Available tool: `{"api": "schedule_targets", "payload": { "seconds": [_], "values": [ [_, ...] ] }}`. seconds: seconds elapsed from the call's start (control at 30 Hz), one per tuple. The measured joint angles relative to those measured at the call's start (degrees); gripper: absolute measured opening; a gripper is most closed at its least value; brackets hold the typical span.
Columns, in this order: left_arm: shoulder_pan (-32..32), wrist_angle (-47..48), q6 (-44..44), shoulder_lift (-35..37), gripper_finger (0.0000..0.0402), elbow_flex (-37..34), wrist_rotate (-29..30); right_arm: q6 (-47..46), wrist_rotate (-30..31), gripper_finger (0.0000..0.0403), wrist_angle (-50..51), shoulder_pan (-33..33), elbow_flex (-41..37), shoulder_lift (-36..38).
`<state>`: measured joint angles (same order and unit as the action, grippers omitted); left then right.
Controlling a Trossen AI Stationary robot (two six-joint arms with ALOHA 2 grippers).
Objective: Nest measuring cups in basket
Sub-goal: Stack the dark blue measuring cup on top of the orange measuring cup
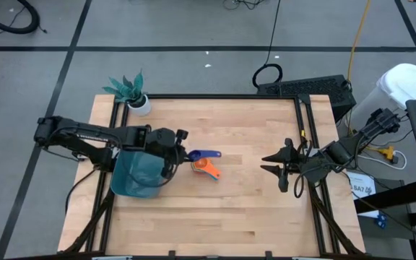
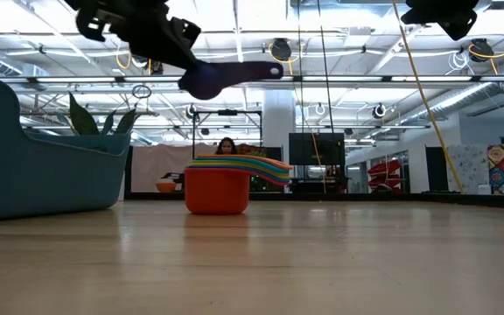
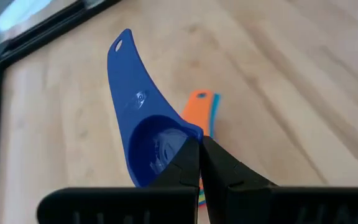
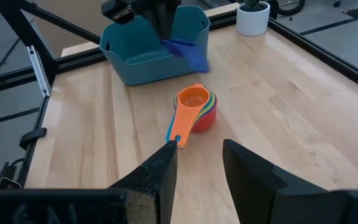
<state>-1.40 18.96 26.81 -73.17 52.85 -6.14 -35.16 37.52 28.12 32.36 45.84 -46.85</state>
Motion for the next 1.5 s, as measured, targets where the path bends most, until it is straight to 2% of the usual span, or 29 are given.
{"api": "schedule_targets", "payload": {
  "seconds": [0.2, 0.4, 0.57, 1.1, 1.5],
  "values": [
    [1.1, 2.4, 4.9, -0.8, 0.0, -0.3, -7.6, -1.1, 0.0, 0.0123, 0.0, 0.0, 0.0, 0.0],
    [2.6, -4.0, 6.1, -0.8, 0.0, -5.3, -8.2, -2.0, 0.3, 0.0123, -0.9, -0.1, 0.0, 0.0],
    [2.4, -7.1, 6.2, -0.9, 0.0, -7.7, -5.3, -2.1, 0.4, 0.0123, -1.8, -0.6, 0.0, 0.0],
    [-0.4, -10.0, 16.0, -9.0, 0.0, -6.4, 1.1, 0.0, 0.0, 0.0123, -3.0, -3.5, 0.0, 0.0],
    [0.2, -9.3, 18.6, -9.0, 0.0, -6.2, 1.2, 0.0, -0.1, 0.0123, -3.0, -3.5, 0.0, 0.0]
  ]
}}
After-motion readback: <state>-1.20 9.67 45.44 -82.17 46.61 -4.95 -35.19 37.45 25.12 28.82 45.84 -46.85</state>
